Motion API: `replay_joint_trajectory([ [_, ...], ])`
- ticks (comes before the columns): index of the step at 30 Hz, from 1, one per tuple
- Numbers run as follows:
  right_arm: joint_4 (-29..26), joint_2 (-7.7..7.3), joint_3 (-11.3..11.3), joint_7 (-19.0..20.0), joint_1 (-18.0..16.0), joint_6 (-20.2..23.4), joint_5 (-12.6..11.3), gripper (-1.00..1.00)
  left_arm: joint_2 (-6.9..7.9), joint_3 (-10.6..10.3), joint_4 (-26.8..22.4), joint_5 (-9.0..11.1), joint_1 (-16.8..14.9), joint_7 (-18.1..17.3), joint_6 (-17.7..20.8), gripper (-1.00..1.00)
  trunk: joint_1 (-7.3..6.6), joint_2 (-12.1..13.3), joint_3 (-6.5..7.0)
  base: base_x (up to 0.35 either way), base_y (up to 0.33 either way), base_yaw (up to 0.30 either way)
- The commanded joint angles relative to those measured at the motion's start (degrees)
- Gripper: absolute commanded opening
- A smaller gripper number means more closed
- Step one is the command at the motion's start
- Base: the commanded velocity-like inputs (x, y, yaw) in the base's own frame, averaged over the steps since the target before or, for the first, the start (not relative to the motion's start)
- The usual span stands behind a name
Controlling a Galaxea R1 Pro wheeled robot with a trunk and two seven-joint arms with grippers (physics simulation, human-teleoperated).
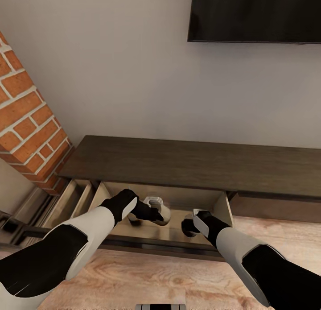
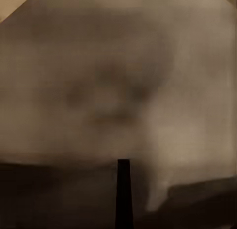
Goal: Place each of the two pumpkins and all three candles from the living room inside a cabinet in the living room (use any cabinet), then make sure every cabinet is closed, and position the cauldron so it is next to a table in the living room.
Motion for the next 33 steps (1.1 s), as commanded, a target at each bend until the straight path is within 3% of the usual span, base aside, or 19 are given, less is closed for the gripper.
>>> replay_joint_trajectory([
  [1,1.0,0.05,1.9,0.0,0.0,-0.6,-0.1,-1.0,0.0,-0.2,0.0,0.3,0.0,0.0,0.2,-1.0,-0.01,0.0,-0.13,0.0,0.0,0.0],
  [3,1.6,0.03,4.0,0.2,0.0,-1.2,0.3,-1.0,0.0,-0.2,0.0,0.3,0.0,0.0,0.2,-1.0,-0.01,0.0,-0.31,0.0,0.0,0.0],
  [6,1.8,0.0,4.9,0.3,0.0,-1.2,0.5,-1.0,0.0,-0.2,0.0,0.3,0.0,0.0,0.2,-1.0,-0.01,0.0,-0.59,0.0,0.0,0.0],
  [21,1.8,-0.03,5.0,0.3,-0.1,-1.1,0.3,-1.0,0.0,-0.2,0.0,0.3,0.0,0.2,0.2,-1.0,-0.01,0.0,-1.94,0.0,0.0,0.0],
  [33,1.6,0.04,5.3,0.3,-0.1,-1.6,0.2,-1.0,0.0,-0.2,0.0,0.3,0.0,0.3,0.2,-1.0,-0.01,0.0,-2.04,0.021,0.0,0.0],
])
